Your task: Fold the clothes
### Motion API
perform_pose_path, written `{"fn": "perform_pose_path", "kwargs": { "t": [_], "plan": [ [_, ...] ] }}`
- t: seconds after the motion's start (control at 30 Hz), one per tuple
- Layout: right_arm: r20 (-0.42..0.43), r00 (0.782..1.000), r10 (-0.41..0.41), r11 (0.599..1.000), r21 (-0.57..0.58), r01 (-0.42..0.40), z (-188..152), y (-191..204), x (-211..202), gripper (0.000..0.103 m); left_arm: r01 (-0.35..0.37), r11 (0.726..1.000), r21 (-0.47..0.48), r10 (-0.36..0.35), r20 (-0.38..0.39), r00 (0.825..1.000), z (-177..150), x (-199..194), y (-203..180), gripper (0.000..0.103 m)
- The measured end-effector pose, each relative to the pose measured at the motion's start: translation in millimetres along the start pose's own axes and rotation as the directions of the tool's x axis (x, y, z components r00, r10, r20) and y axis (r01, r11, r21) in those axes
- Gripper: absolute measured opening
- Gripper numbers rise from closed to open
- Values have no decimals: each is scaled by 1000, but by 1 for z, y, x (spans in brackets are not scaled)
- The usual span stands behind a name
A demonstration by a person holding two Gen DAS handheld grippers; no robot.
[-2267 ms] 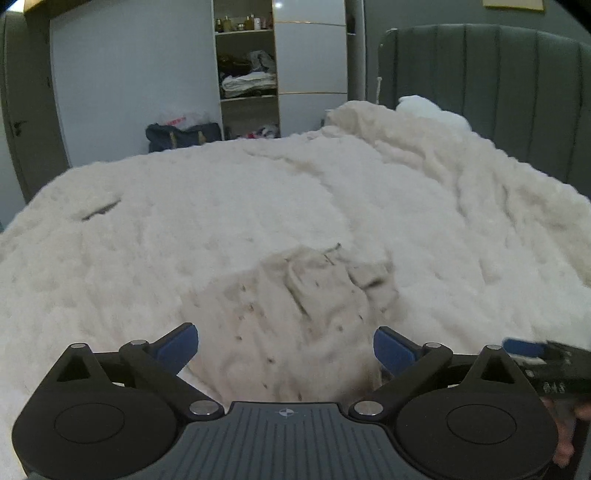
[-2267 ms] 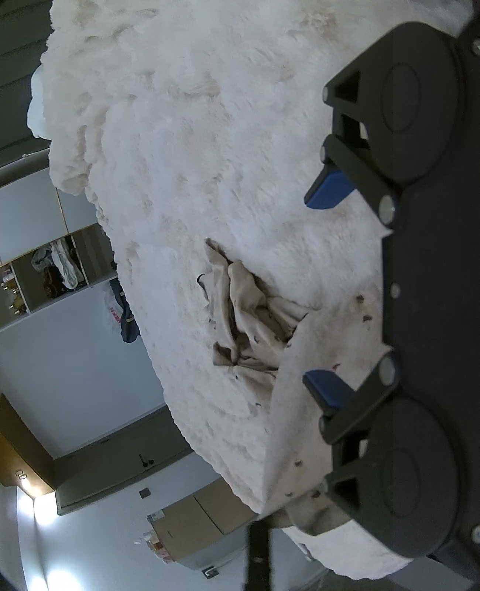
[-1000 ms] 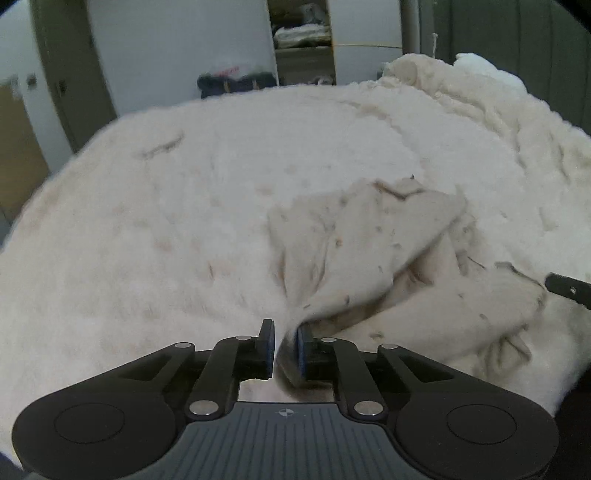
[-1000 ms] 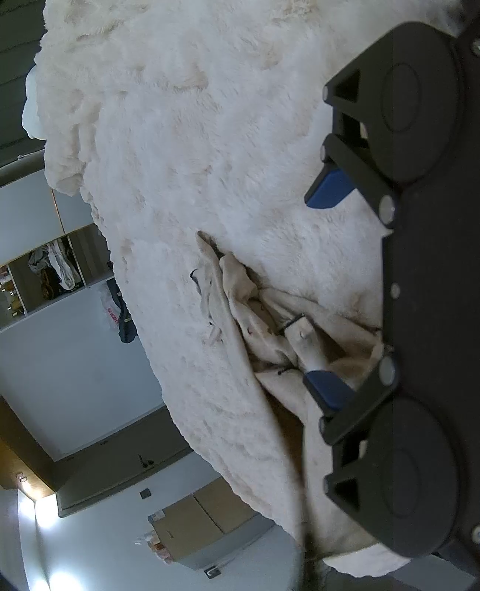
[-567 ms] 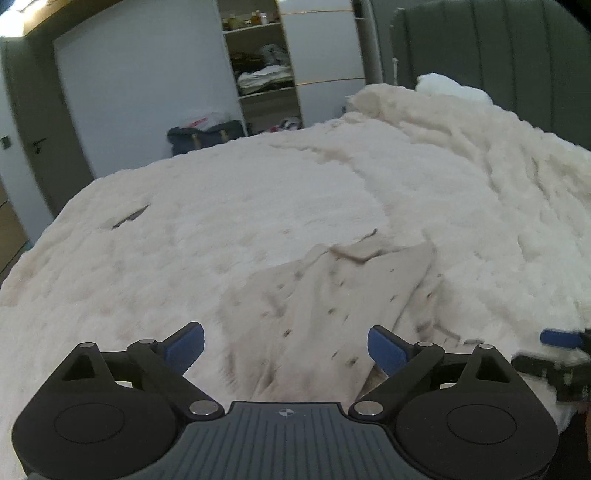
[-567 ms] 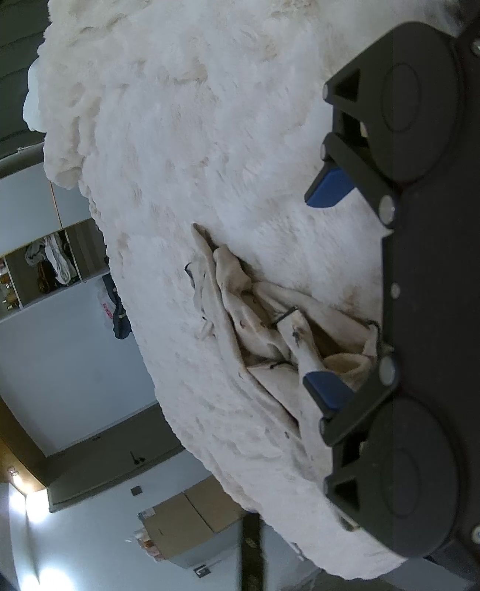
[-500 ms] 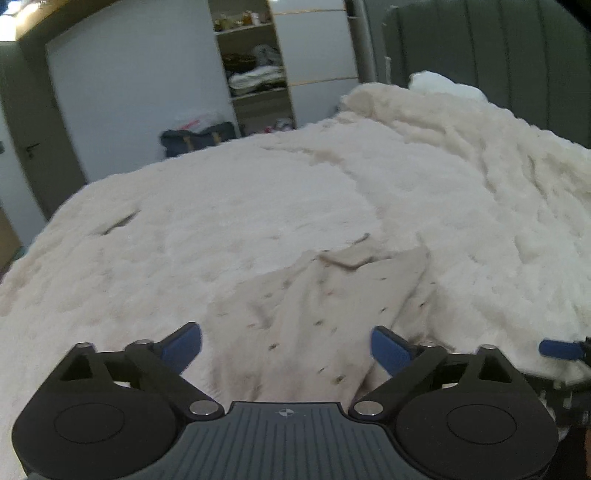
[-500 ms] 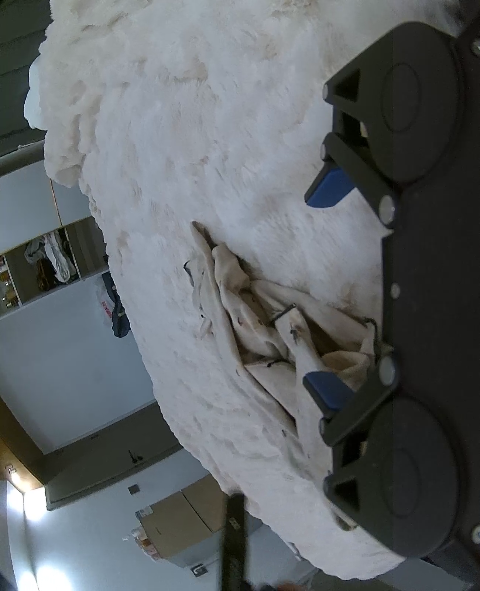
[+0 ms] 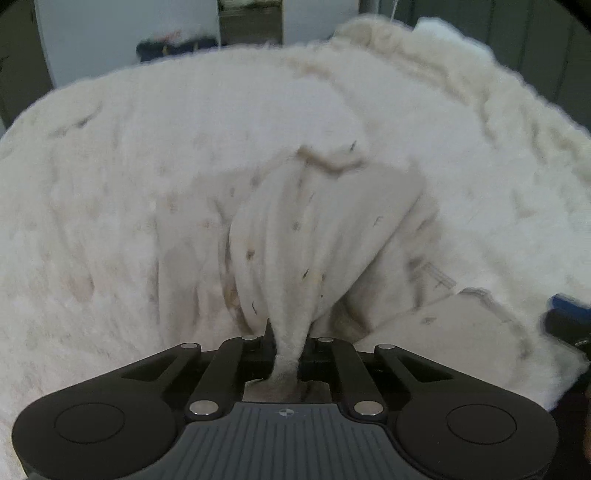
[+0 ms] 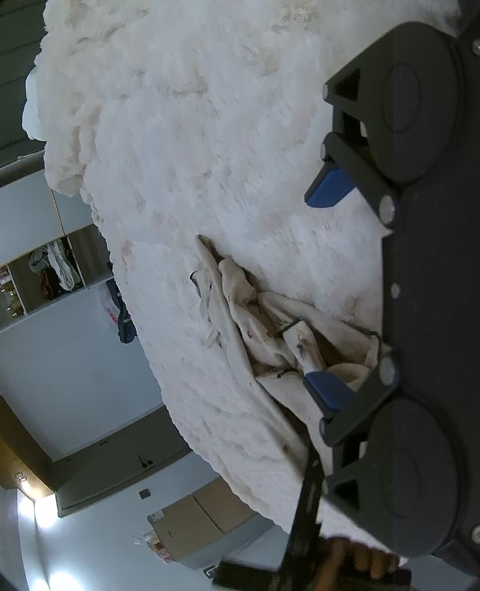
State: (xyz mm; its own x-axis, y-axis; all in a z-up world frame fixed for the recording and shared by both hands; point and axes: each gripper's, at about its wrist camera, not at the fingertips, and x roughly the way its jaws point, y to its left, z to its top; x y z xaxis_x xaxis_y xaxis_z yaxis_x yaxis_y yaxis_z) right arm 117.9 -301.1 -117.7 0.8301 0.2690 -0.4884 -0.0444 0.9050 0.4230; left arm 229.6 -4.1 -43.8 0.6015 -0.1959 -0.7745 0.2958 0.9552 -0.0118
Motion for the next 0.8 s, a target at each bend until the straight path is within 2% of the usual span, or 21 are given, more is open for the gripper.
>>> {"fn": "perform_pose_path", "kwargs": {
  "t": [0.1,0.2,0.27,0.4,0.47,0.5,0.57,0.6,0.63,0.7,0.73,0.77,0.8],
  "plan": [
    [-6,1000,-1,1000,0,1,-1,2,2,96,50,999,-4,-50,122,991,28,-41,-5,7],
    [-9,1000,-8,1000,-15,8,-3,5,3,96,89,996,-1,-86,244,966,55,-86,-11,7],
    [-9,1000,-9,1000,-14,9,-4,6,3,96,127,992,3,-120,352,928,74,-130,-12,7],
    [-9,1000,-10,1000,-13,10,-4,7,3,96,148,988,45,-151,487,860,91,-198,-17,7],
    [-9,1000,-11,1000,-13,11,-4,7,3,96,154,985,71,-169,508,845,88,-214,-22,7],
    [-9,1000,-11,1000,-12,11,-4,7,3,96,143,986,81,-164,509,845,86,-217,-25,7],
    [-9,1000,-12,1000,-12,12,-5,8,4,96,93,991,94,-128,488,864,74,-212,-29,8],
    [-9,1000,-12,1000,-11,12,-5,8,4,96,55,994,94,-93,466,880,66,-203,-28,9],
    [-9,1000,-13,1000,-11,13,-5,8,4,96,2,996,84,-37,422,906,52,-185,-23,9],
    [-10,1000,-10,1000,-17,10,-5,10,3,96,-55,998,36,40,319,947,31,-152,-5,9],
    [-11,1000,-9,1000,-18,9,-4,10,3,96,-88,996,-4,87,234,968,17,-129,11,9],
    [-12,1000,-8,1000,-18,8,-5,10,2,96,-131,990,-51,137,135,981,2,-104,30,10],
    [-13,1000,-7,1000,-19,7,-4,9,2,96,-172,981,-93,178,63,982,-11,-91,44,11]
  ]
}}
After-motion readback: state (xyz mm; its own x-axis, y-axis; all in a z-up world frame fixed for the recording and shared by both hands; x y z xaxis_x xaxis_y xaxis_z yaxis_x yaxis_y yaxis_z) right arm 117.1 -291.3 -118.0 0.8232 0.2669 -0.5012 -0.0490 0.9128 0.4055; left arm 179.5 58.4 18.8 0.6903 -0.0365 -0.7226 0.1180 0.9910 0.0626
